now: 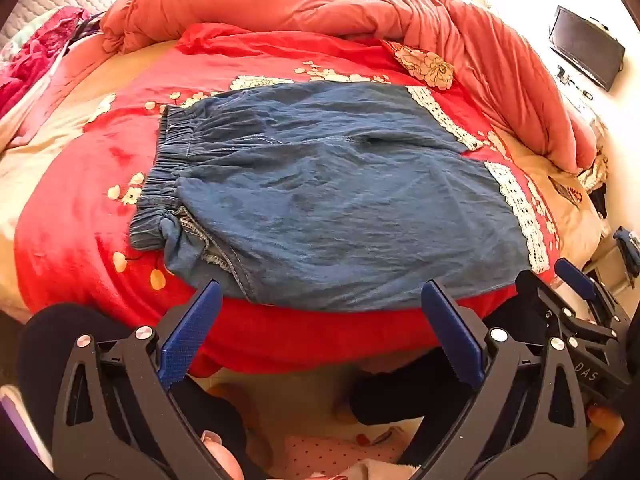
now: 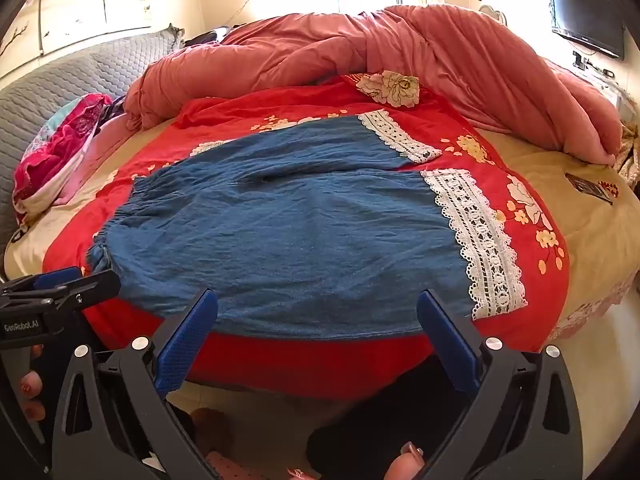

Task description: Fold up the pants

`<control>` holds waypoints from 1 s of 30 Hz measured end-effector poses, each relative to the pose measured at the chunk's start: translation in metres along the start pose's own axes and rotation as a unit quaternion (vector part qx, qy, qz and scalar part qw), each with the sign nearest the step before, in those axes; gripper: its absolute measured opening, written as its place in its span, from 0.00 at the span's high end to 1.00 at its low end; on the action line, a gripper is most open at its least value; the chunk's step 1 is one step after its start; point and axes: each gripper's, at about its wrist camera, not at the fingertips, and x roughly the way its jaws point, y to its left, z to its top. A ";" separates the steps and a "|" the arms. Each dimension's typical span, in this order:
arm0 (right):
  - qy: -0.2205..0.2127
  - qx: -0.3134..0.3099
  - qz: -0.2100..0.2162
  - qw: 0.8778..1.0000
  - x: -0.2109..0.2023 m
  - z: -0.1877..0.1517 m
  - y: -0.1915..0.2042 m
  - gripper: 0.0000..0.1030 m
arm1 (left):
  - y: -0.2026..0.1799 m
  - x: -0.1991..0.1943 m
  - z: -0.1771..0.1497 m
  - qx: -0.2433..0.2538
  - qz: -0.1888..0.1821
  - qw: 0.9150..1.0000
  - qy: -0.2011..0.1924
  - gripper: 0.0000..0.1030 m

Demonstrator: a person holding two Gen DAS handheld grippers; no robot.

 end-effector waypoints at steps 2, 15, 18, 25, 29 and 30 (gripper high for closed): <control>-0.001 0.003 0.001 1.000 -0.001 0.000 0.000 0.04 | -0.001 0.001 0.000 0.005 0.010 1.000 0.005 0.09; 0.004 -0.004 -0.002 1.000 -0.001 0.001 0.003 0.04 | 0.002 0.009 0.000 0.006 0.004 1.000 0.007 0.09; 0.004 -0.004 -0.002 1.000 0.001 0.001 0.002 0.04 | 0.000 0.003 0.000 0.009 0.005 1.000 0.006 0.09; 0.002 -0.006 -0.002 1.000 0.000 -0.001 0.003 0.04 | -0.001 0.004 -0.001 0.009 0.008 1.000 0.007 0.09; 0.002 -0.009 -0.002 1.000 0.000 0.000 0.005 0.04 | 0.000 0.004 -0.001 0.010 0.008 1.000 0.008 0.09; 0.002 -0.009 -0.002 1.000 -0.002 0.003 0.005 0.04 | 0.000 0.004 -0.001 0.010 0.008 1.000 0.007 0.09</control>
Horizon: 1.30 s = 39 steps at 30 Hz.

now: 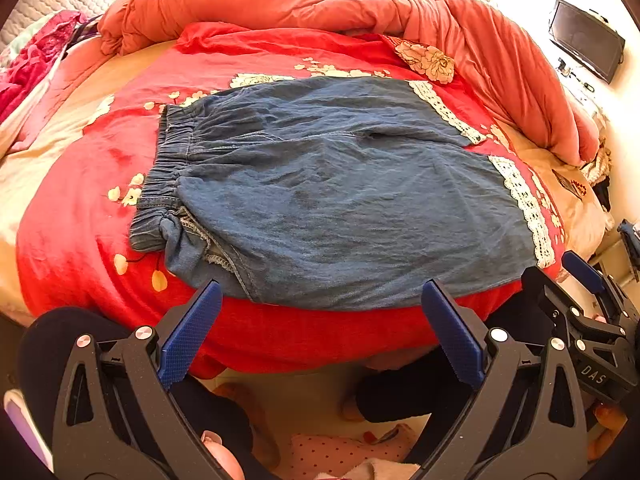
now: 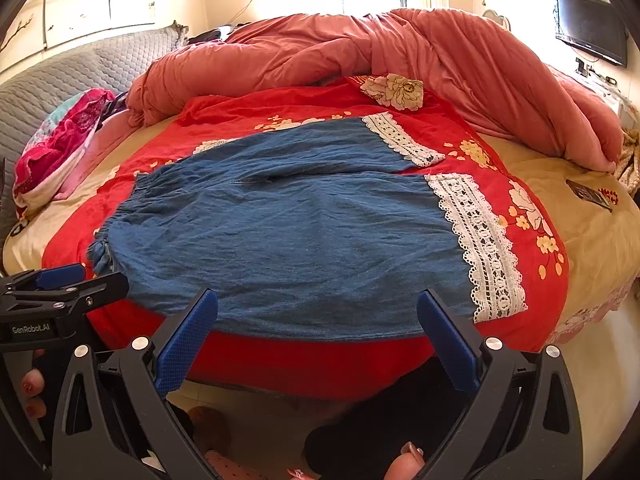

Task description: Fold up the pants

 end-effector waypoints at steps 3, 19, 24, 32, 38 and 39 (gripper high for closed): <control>-0.001 -0.002 -0.001 1.000 0.000 0.000 0.000 0.04 | 0.000 0.000 0.000 0.000 0.000 1.000 0.000 0.09; 0.002 -0.003 -0.014 1.000 -0.001 0.000 0.001 0.04 | 0.001 0.000 0.000 0.000 0.002 1.000 0.002 0.09; 0.001 -0.003 -0.014 1.000 -0.001 0.000 0.001 0.04 | 0.001 0.000 0.000 -0.001 0.001 1.000 0.001 0.09; 0.001 -0.002 -0.013 1.000 -0.001 -0.001 0.000 0.04 | 0.000 0.000 0.000 0.001 0.002 1.000 0.001 0.09; 0.001 -0.002 -0.014 1.000 -0.001 -0.001 0.001 0.04 | 0.001 0.000 0.001 0.001 0.002 1.000 0.000 0.09; 0.001 -0.002 -0.013 1.000 -0.001 -0.001 0.001 0.04 | 0.001 -0.001 0.001 0.000 0.002 1.000 -0.001 0.09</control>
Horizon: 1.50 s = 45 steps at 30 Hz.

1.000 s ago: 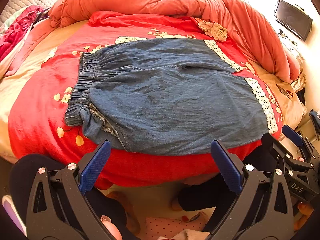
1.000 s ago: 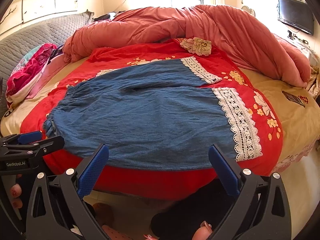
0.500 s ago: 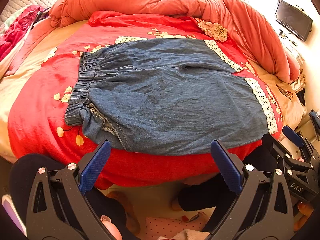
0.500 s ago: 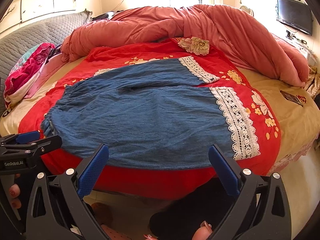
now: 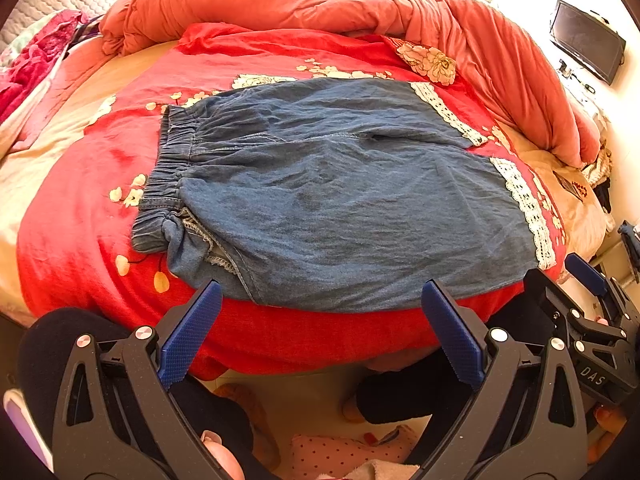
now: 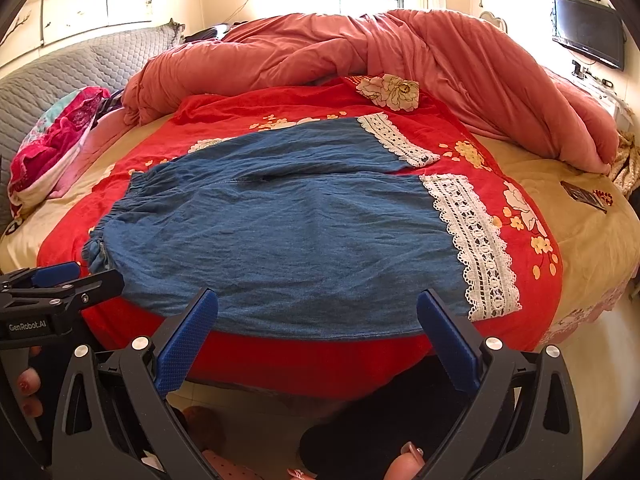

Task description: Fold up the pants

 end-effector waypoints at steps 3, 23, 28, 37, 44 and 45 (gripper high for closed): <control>-0.001 0.000 0.001 1.000 0.000 0.000 0.000 0.04 | 0.001 0.000 0.002 0.001 0.002 1.000 -0.002 0.09; 0.000 -0.007 0.003 1.000 0.027 0.021 0.010 0.04 | 0.027 0.015 0.021 -0.014 0.018 1.000 0.000 0.09; -0.001 -0.003 0.009 1.000 0.039 0.040 0.009 0.04 | 0.037 0.018 0.039 -0.020 0.021 1.000 -0.006 0.09; -0.011 -0.019 0.038 0.999 0.062 0.083 0.019 0.04 | 0.048 0.034 0.087 -0.013 0.029 0.999 0.012 0.09; -0.008 -0.048 0.052 0.997 0.088 0.115 0.030 0.04 | 0.070 0.040 0.137 -0.028 0.033 0.999 -0.008 0.09; -0.003 -0.053 0.054 0.997 0.093 0.119 0.032 0.04 | 0.077 0.043 0.145 -0.035 0.031 0.999 -0.008 0.09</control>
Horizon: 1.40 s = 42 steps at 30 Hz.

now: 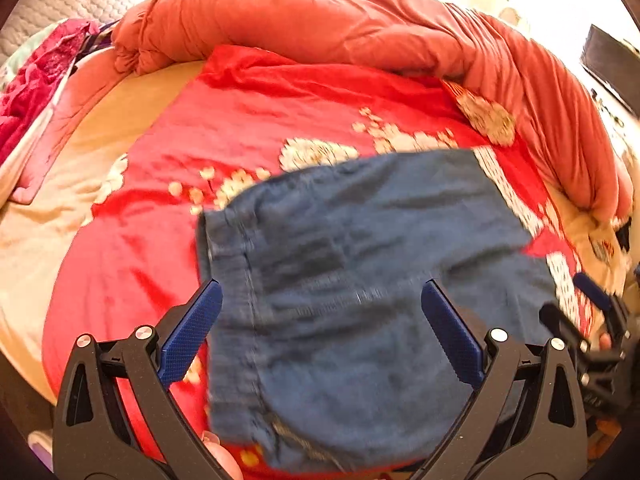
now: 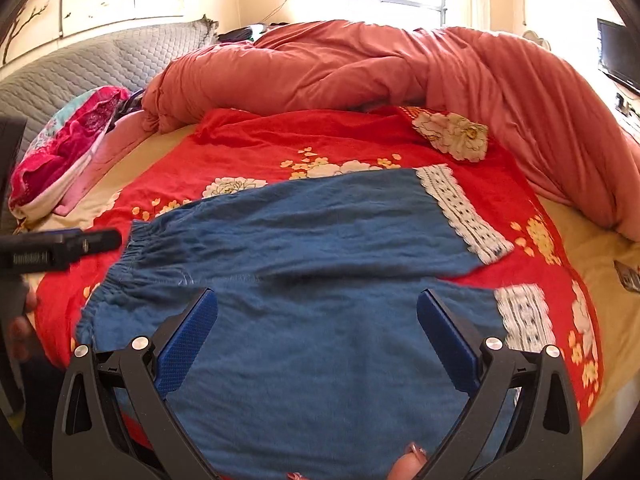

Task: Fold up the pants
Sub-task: 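Lower the left gripper to the elastic waistband and close on it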

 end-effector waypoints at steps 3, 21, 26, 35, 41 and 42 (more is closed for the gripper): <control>0.011 -0.011 0.009 1.000 0.011 0.008 0.005 0.04 | 0.021 0.010 0.015 -0.021 -0.001 1.000 -0.010 0.09; 0.060 -0.076 0.073 0.993 0.112 0.094 0.054 0.04 | 0.122 0.069 0.035 -0.086 -0.008 0.996 0.015 0.09; 0.073 -0.091 0.088 0.989 0.144 0.111 0.060 0.04 | 0.120 0.083 0.036 -0.058 0.008 0.998 0.029 0.23; 0.095 -0.200 0.091 0.971 0.189 0.121 0.092 0.04 | 0.110 0.117 0.034 -0.023 0.009 0.998 0.063 0.34; 0.101 -0.250 0.098 0.958 0.212 0.125 0.105 0.04 | 0.104 0.124 0.038 -0.020 -0.010 0.998 0.066 0.64; 0.103 -0.255 0.096 0.957 0.215 0.125 0.106 0.04 | 0.103 0.123 0.038 -0.021 -0.017 0.997 0.066 0.70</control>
